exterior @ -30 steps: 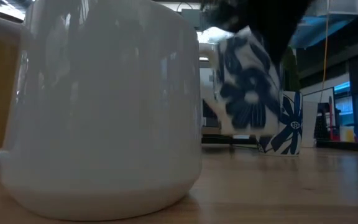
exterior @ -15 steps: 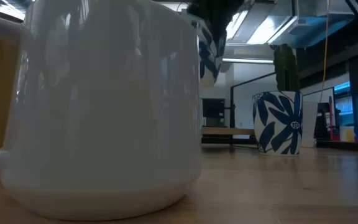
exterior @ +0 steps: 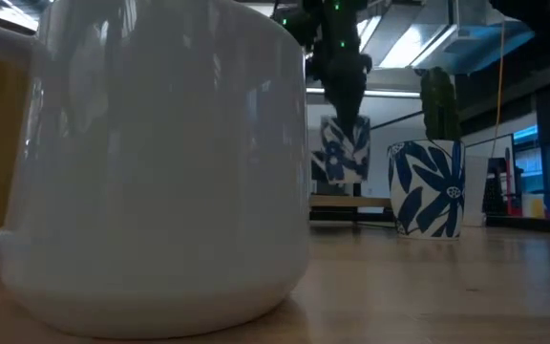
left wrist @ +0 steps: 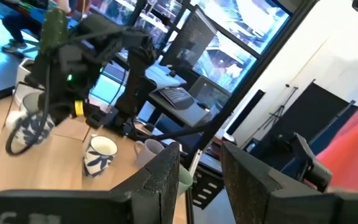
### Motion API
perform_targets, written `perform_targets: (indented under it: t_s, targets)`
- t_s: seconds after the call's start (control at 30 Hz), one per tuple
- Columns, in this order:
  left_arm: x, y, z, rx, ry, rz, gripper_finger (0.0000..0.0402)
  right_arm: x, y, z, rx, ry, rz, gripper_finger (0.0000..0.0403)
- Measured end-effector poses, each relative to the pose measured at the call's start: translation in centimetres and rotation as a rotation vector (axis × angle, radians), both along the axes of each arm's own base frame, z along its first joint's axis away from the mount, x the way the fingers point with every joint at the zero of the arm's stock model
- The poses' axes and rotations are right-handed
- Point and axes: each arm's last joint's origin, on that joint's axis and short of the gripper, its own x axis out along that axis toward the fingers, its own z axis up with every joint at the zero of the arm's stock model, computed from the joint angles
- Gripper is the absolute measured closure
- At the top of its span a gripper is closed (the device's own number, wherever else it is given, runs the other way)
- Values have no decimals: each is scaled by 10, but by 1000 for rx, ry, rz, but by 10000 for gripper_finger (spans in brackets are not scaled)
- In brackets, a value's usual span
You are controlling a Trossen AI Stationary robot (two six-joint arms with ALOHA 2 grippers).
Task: Place coffee mugs
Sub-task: Put the bottom blue patterned mug on the shelf
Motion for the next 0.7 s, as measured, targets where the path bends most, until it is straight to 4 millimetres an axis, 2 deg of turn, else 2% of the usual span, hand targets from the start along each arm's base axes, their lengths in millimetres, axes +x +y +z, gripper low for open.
perform_targets:
  t_s: [0.13, 0.2, 0.47, 0.7]
  targets:
    - [0, 0, 0, 0, 0, 7, 289, 5, -1, -23, 15, -25, 46, 402]
    - [0, 0, 0, 0, 0, 7, 289, 4, -1, -27, 10, -26, 67, 402]
    - [0, 0, 0, -2, 0, 18, 289, 3, -6, -27, 19, -22, 104, 402]
    - [0, 1, 0, -1, 1, 24, 289, -4, -22, -26, 57, -20, 85, 402]
